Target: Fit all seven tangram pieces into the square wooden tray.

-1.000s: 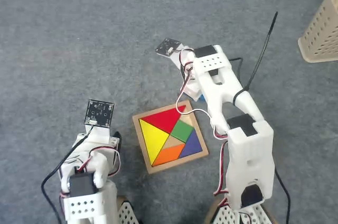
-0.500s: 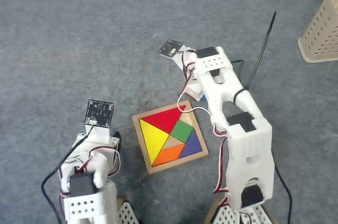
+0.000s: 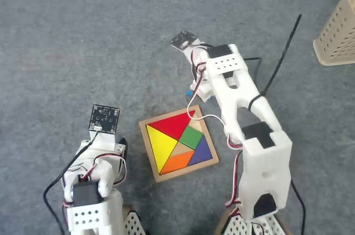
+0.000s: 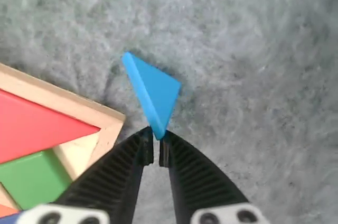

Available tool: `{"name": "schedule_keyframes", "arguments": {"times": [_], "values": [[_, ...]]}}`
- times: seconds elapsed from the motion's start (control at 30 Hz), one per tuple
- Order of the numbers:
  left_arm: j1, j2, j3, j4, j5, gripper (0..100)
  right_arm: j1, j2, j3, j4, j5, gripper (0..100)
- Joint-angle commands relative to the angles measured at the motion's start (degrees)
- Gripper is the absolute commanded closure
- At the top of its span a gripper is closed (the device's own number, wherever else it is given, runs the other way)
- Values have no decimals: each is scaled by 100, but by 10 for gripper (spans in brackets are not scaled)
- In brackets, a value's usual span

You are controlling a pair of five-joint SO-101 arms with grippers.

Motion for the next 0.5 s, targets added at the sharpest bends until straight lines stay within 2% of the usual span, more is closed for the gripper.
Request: {"name": "schedule_keyframes", "arguments": {"times": [0.0, 0.27, 0.47], "values": [[0, -35, -66, 26, -26, 832, 75, -532, -35, 40, -185, 985], [0, -35, -66, 26, -26, 832, 48, -541, -18, -198, -202, 982], [0, -35, -66, 26, -26, 832, 75, -1024, -70, 251, -158, 985]]}}
